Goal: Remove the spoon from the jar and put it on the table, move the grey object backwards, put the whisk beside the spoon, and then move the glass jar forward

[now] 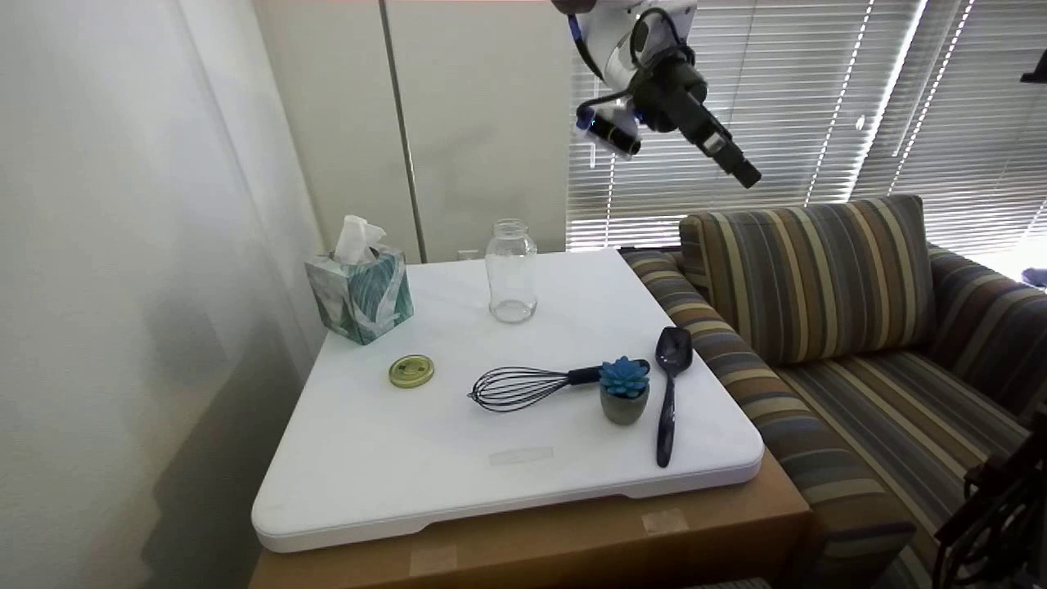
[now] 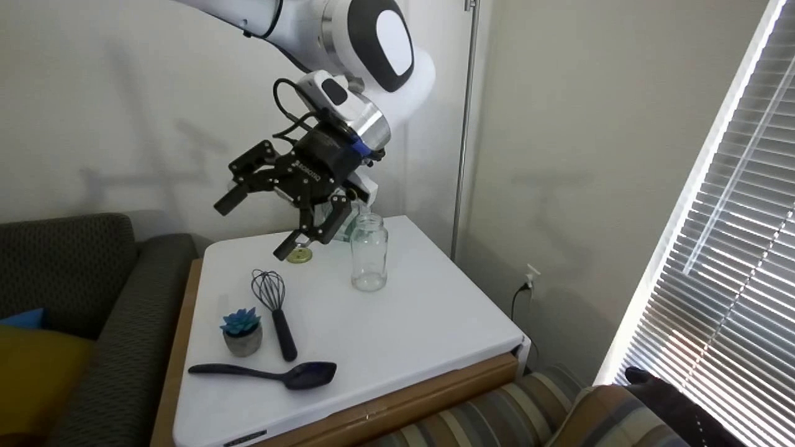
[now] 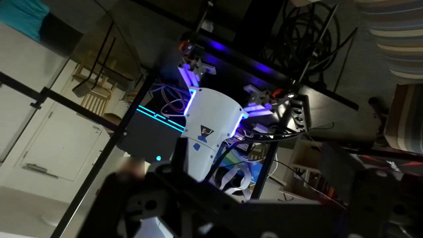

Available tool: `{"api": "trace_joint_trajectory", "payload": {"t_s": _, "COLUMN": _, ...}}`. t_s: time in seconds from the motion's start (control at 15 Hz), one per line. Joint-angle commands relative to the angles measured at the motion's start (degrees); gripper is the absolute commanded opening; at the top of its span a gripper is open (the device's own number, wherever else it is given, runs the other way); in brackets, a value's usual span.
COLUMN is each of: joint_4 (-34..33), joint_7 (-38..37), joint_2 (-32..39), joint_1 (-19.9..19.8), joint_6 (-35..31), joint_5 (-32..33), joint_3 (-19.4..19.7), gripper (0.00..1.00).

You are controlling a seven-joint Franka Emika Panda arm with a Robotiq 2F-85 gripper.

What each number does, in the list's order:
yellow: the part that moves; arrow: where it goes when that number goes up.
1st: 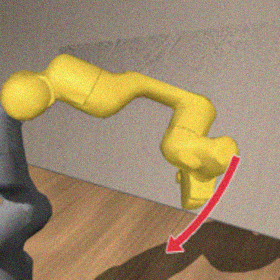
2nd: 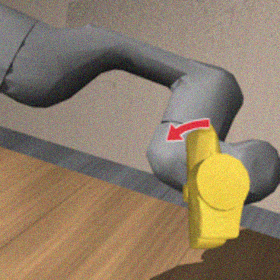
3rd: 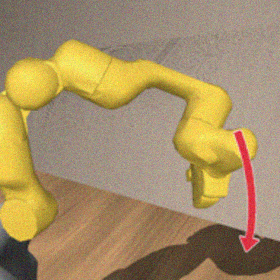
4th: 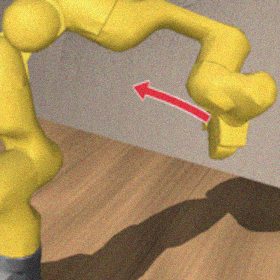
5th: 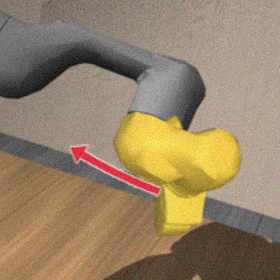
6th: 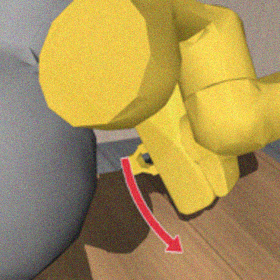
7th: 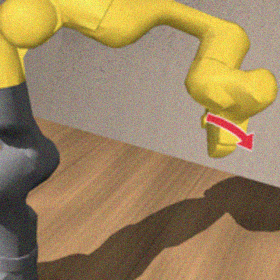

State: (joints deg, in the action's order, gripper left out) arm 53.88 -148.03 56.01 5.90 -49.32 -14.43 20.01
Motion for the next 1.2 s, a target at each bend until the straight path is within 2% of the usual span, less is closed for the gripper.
{"api": "trace_joint_trajectory", "payload": {"t_s": 0.0, "joint_4": 2.1, "joint_7": -0.7, "joint_2": -1.3, "joint_1": -0.3, "joint_6": -4.7, "joint_5": 0.0, "joint_3": -1.0, "gripper": 1.00}}
{"api": "trace_joint_trajectory", "payload": {"t_s": 0.2, "joint_4": 8.9, "joint_7": -1.4, "joint_2": -3.6, "joint_1": 0.9, "joint_6": -18.4, "joint_5": -1.9, "joint_3": -1.4, "gripper": 1.00}}
{"api": "trace_joint_trajectory", "payload": {"t_s": 0.4, "joint_4": 17.0, "joint_7": -1.0, "joint_2": -5.6, "joint_1": 3.9, "joint_6": -31.8, "joint_5": -7.0, "joint_3": 0.0, "gripper": 1.00}}
{"api": "trace_joint_trajectory", "payload": {"t_s": 0.53, "joint_4": 22.4, "joint_7": -0.6, "joint_2": -7.2, "joint_1": 4.7, "joint_6": -39.6, "joint_5": -9.8, "joint_3": -1.1, "gripper": 1.00}}
{"api": "trace_joint_trajectory", "payload": {"t_s": 0.6, "joint_4": 25.0, "joint_7": -0.6, "joint_2": -8.0, "joint_1": 5.6, "joint_6": -41.1, "joint_5": -10.2, "joint_3": -0.8, "gripper": 1.00}}
{"api": "trace_joint_trajectory", "payload": {"t_s": 0.67, "joint_4": 16.3, "joint_7": -1.1, "joint_2": -3.0, "joint_1": 4.3, "joint_6": -36.2, "joint_5": -8.7, "joint_3": -1.0, "gripper": 1.00}}
{"api": "trace_joint_trajectory", "payload": {"t_s": 0.87, "joint_4": 20.9, "joint_7": -1.1, "joint_2": -4.9, "joint_1": 5.6, "joint_6": -39.0, "joint_5": -9.1, "joint_3": -1.0, "gripper": 1.00}}
{"api": "trace_joint_trajectory", "payload": {"t_s": 1.0, "joint_4": 18.9, "joint_7": -1.1, "joint_2": -3.9, "joint_1": 5.6, "joint_6": -34.8, "joint_5": -9.6, "joint_3": -0.4, "gripper": 1.00}}
{"api": "trace_joint_trajectory", "payload": {"t_s": 1.13, "joint_4": 20.2, "joint_7": -0.7, "joint_2": -4.9, "joint_1": 5.1, "joint_6": -35.0, "joint_5": -10.1, "joint_3": -1.6, "gripper": 1.00}}
